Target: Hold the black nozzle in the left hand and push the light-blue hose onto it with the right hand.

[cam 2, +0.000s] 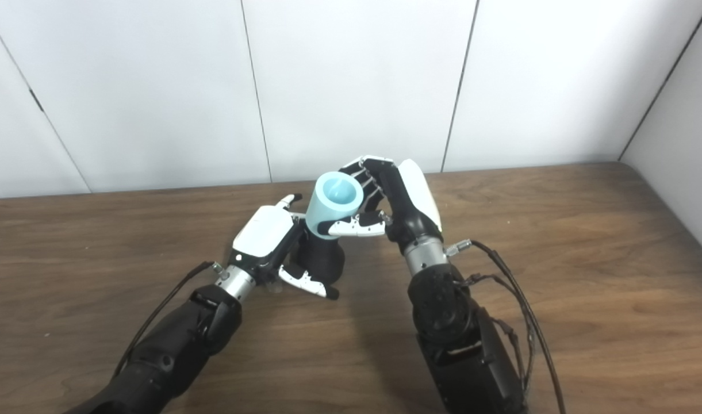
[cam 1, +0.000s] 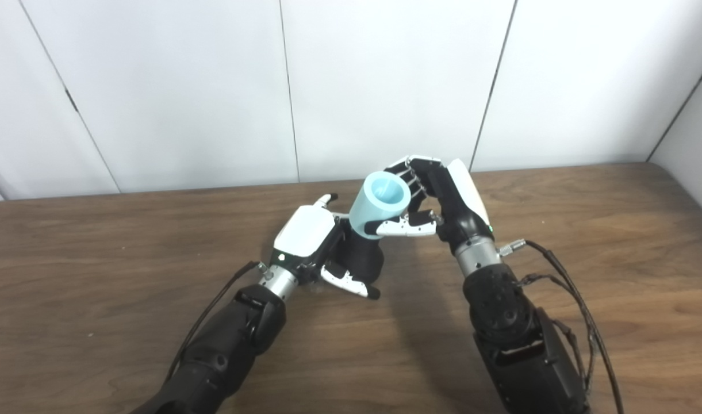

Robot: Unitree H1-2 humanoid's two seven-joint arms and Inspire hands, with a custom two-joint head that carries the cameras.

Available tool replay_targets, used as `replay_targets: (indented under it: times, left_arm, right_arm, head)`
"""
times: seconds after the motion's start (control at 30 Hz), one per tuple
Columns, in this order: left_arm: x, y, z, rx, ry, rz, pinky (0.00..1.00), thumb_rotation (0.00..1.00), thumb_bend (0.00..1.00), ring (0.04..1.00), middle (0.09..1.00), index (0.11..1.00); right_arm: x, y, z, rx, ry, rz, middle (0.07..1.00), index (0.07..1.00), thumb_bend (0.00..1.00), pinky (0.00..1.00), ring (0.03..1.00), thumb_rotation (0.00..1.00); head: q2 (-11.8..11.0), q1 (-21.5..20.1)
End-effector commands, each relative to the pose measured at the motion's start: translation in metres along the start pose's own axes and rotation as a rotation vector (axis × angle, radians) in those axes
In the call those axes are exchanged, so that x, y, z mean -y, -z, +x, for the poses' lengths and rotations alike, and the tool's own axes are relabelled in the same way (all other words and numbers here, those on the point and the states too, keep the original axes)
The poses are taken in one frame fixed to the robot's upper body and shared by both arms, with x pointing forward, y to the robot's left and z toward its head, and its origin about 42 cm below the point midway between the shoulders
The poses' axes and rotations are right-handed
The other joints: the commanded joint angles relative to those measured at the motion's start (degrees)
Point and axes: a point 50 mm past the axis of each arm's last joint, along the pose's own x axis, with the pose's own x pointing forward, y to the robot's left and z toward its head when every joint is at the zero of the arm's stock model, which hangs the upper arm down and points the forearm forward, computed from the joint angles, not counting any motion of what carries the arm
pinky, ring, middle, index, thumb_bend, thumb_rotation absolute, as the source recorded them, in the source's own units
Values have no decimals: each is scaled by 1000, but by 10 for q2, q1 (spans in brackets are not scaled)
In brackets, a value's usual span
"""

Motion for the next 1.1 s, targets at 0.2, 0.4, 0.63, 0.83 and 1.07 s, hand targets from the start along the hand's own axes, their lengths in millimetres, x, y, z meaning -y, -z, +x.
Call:
replay_targets:
  times: [0.2,0.4,0.63,0.83,1.07]
  left_arm:
    - [172,-45,-202,-378,331,-328,930,0,499,460,412,526]
    - [173,-46,-202,-377,335,-320,925,0,498,458,401,522]
    - [173,-47,-201,-368,339,-310,920,0,498,458,399,520]
    - [173,-47,-200,-363,344,-305,911,0,499,460,407,524]
    - [173,-47,-200,-366,342,-313,913,0,499,460,409,525]
  right_arm:
    - [23,-56,17,145,-61,-99,469,505,519,303,408,0]
    - [28,-63,21,151,-82,-124,485,496,519,315,412,0]
    - [33,-66,27,140,-117,-141,501,471,520,346,439,0]
    - [39,-70,33,121,-154,-170,513,461,519,347,457,0]
    - [48,-78,37,117,-193,-246,508,467,519,331,450,0]
  head:
    - [2,-3]
    - [2,-4]
    - [3,-4]
    - [4,-5]
    - [7,-5]
